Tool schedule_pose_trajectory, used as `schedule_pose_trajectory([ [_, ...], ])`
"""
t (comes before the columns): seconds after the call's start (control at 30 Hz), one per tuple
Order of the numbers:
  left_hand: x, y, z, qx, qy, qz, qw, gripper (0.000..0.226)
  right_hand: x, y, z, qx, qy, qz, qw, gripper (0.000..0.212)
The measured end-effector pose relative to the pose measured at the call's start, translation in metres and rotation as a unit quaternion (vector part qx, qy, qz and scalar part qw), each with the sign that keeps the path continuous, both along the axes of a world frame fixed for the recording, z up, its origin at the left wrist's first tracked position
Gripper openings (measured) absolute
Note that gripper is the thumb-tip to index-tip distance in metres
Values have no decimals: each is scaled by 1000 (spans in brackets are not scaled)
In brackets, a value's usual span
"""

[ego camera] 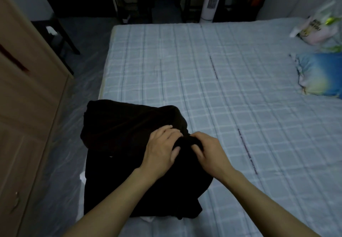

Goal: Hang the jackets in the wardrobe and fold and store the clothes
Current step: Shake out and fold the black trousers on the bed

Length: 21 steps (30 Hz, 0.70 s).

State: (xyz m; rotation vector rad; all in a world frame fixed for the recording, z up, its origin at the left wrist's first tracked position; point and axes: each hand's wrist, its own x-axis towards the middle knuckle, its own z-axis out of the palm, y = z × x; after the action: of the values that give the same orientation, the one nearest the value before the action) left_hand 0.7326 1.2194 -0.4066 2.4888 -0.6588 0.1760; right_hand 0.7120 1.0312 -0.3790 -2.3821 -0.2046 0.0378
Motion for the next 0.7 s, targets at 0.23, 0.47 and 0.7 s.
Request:
schedule_pose_trajectory([
  [0.23,-11,-1,72,-17,-24,-36,999,20,-32,-14,79,-2,-56,-1,998,15],
  [0.47,-38,1,106,-29,-26,-38,998,44,-81,-29,138,10,-134,-3,991,19],
  [0.7,-44,12,112,14,-47,-57,997,57,-140,-61,180,14,-179,-78,981,22],
])
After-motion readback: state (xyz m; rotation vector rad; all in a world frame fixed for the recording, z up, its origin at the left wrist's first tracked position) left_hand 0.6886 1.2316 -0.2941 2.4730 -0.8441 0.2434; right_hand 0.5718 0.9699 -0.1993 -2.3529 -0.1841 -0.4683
